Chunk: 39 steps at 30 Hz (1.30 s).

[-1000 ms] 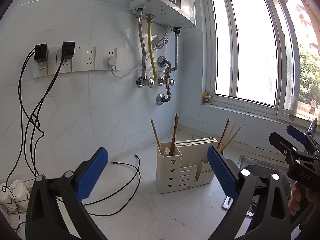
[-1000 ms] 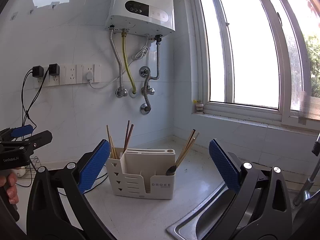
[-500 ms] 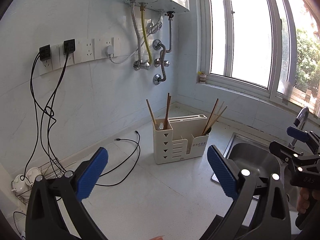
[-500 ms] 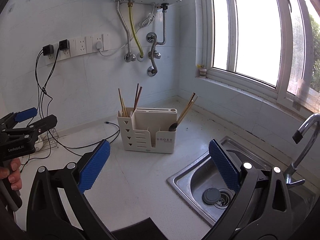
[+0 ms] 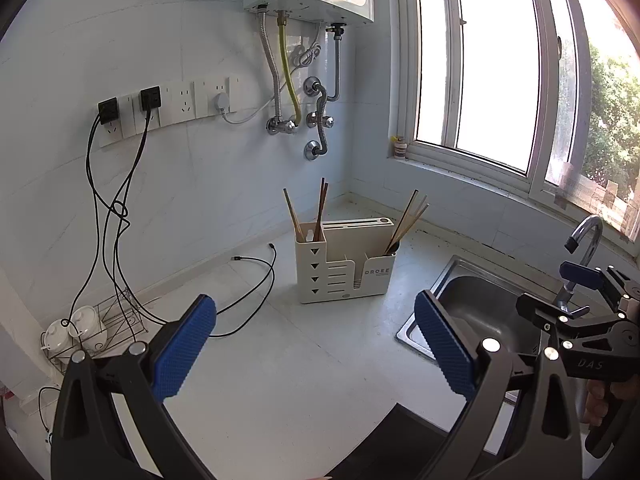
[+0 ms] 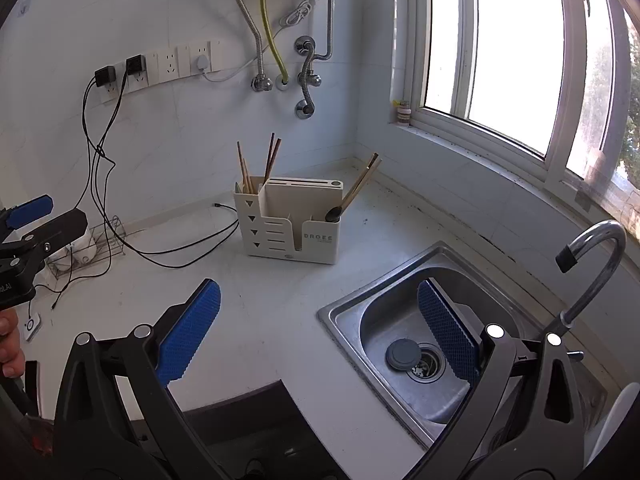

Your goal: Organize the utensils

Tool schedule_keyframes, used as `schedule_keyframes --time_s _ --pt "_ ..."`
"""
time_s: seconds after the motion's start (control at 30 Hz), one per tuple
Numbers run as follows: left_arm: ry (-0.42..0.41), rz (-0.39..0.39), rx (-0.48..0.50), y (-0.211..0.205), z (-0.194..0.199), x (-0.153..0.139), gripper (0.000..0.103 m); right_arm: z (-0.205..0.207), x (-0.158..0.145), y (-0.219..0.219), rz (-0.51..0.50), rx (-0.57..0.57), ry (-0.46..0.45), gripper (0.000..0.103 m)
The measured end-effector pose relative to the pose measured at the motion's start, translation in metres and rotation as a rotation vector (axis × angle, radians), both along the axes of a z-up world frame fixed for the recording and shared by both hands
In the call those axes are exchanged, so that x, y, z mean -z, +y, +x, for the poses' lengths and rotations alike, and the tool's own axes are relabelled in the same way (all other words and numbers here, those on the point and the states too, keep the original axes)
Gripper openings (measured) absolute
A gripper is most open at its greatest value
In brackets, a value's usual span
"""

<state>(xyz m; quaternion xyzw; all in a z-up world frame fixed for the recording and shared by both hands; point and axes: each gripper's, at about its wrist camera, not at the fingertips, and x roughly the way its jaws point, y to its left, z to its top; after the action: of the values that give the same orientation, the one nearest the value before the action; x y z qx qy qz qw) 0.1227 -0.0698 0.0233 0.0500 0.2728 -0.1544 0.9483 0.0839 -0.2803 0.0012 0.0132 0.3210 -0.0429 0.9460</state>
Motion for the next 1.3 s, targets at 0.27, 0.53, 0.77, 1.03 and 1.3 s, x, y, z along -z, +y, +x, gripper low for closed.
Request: schedule_keyframes --time_s 0.27,0.53,0.77,1.03,1.3 --pt "0.023 0.009 -0.024 -0.006 -0.004 0.003 0.098 -0.005 -0.005 -0.013 0.010 0.003 -0.006 0.095" --pt "0.019 0.031 -0.009 -0.010 -0.011 0.008 0.098 -0.006 -0.008 -0.013 -0.010 -0.012 -0.014 0.095" --pt "0.031 0.016 -0.026 -0.007 -0.010 0.008 0.098 -0.007 -0.009 -0.022 0.021 -0.012 -0.013 0.095" --pt "0.022 0.035 -0.034 -0.007 -0.011 0.007 0.098 -0.009 -0.009 -0.024 0.009 -0.008 -0.017 0.095" --pt "0.014 0.037 -0.011 -0.008 -0.016 0.005 0.098 -0.010 -0.009 -0.021 0.009 -0.020 -0.021 0.095"
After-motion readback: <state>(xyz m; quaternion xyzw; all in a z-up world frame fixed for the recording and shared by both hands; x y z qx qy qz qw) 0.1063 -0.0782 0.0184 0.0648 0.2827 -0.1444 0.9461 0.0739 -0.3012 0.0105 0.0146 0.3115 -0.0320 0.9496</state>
